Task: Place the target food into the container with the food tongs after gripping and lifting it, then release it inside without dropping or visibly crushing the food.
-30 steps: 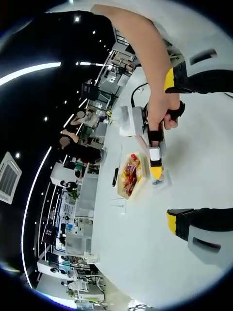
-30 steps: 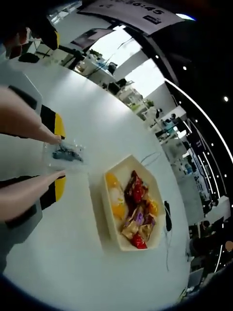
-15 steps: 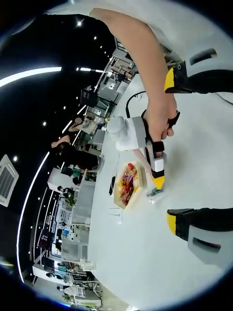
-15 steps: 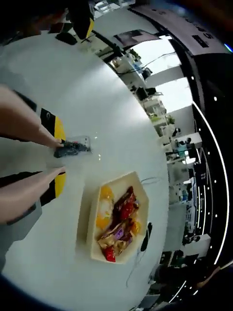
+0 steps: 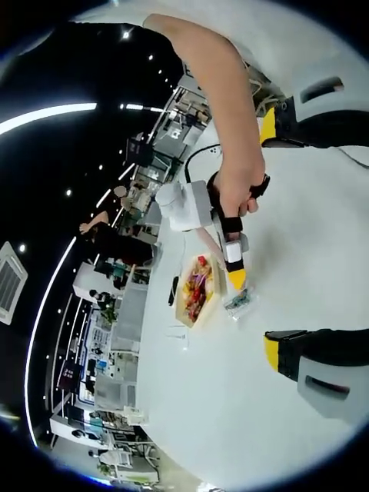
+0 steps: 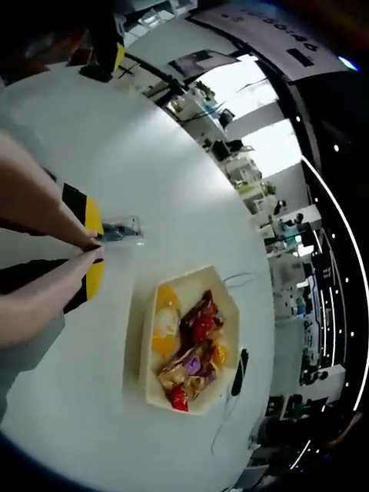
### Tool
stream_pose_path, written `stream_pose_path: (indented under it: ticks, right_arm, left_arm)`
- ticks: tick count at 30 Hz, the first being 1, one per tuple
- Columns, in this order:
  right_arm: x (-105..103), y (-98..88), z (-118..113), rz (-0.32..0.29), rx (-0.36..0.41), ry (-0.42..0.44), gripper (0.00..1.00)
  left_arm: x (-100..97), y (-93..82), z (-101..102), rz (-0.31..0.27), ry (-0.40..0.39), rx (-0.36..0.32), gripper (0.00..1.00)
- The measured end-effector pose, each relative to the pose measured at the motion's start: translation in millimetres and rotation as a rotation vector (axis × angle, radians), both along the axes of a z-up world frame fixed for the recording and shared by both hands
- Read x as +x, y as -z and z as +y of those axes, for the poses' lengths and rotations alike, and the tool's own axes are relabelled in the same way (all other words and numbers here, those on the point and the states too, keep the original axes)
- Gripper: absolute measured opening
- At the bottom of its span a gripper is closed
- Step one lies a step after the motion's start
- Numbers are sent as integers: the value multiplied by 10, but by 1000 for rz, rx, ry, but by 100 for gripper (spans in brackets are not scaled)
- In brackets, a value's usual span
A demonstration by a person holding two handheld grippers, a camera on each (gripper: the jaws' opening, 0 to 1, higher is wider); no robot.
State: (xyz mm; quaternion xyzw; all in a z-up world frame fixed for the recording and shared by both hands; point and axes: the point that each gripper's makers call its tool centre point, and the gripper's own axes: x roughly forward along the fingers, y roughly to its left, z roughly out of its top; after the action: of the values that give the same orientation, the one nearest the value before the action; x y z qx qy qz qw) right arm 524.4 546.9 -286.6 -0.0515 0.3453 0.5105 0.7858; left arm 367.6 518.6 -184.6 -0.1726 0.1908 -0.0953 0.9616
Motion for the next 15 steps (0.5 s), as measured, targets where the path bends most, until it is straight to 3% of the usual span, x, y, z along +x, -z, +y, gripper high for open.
stream_pose_path:
  ticks: [12, 15]
  right_arm:
    - [15, -226, -131, -37, 35, -19, 7]
    - [17, -376, -146, -90, 44, -37, 7]
  left_arm:
    - [84, 23, -68, -13, 10, -16, 99]
    - [97, 13, -71, -20, 9, -19, 99]
